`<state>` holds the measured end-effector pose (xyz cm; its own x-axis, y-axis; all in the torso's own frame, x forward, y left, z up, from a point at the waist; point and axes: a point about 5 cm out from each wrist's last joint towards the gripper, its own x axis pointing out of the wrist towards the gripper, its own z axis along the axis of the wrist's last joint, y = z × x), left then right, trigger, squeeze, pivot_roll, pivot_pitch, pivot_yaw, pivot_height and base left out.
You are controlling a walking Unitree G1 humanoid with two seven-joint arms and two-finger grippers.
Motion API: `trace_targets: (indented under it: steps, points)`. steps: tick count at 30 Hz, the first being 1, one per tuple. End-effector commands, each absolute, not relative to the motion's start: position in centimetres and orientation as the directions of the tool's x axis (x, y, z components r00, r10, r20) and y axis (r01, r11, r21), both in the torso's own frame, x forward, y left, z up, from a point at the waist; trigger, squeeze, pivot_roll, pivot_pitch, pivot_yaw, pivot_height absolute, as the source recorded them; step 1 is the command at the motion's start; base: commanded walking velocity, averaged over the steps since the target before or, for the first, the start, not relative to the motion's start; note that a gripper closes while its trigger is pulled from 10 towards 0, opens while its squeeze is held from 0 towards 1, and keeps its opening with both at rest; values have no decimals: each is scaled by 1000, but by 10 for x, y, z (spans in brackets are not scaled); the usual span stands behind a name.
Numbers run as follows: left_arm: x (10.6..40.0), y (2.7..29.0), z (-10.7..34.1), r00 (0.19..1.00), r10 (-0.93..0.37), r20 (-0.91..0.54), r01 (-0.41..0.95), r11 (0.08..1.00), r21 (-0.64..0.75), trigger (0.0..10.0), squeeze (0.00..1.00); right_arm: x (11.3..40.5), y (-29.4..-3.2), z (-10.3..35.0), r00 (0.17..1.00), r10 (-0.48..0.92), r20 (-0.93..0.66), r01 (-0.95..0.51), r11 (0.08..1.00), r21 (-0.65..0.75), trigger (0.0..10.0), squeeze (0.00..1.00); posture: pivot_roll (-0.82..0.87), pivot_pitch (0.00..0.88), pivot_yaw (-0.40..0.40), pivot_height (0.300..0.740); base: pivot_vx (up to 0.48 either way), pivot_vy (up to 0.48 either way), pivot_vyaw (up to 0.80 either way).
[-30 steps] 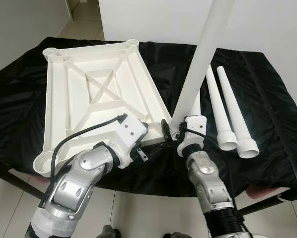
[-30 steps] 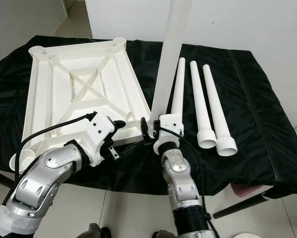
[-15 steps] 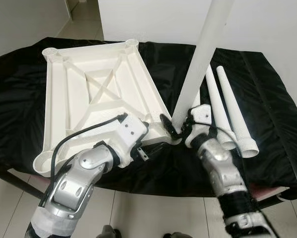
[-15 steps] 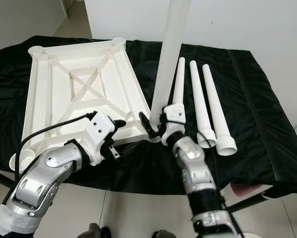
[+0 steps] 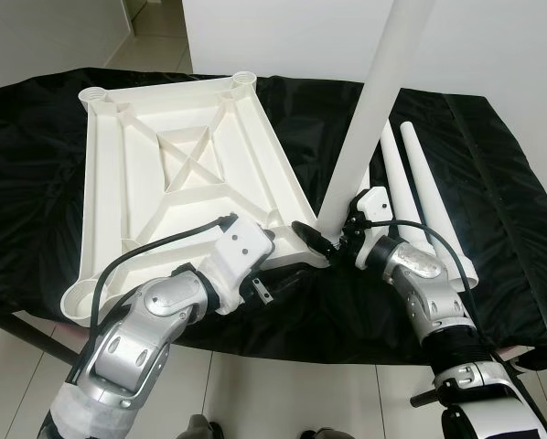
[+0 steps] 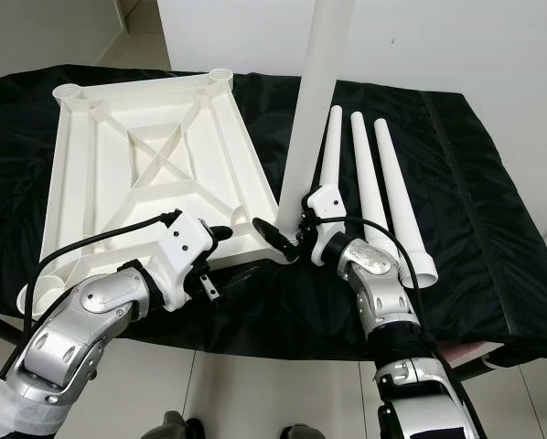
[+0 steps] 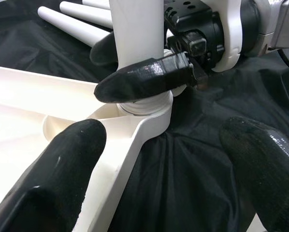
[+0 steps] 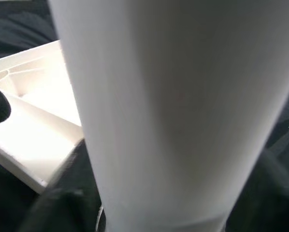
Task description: Building children table
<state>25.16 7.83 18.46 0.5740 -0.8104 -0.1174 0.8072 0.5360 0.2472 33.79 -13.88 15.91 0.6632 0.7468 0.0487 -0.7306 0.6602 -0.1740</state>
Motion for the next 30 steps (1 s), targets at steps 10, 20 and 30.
trace_targets:
  steps: [10,20,30]
  points:
    - [247,79,181,543,-826,-151,831,502,241,10000,0,344,-146,150,641,768,-5,-758,632,-161,10000,0,-74,127,26,740,0,0,0]
    - [245,79,180,551,-821,-150,826,510,238,10000,0,343,-143,141,738,674,14,-669,735,-116,10000,0,-77,118,5,740,0,0,0]
    - [246,77,180,552,-821,-143,824,512,244,10000,0,338,-134,132,870,492,20,-489,869,-77,10000,0,-88,112,3,740,0,0,0]
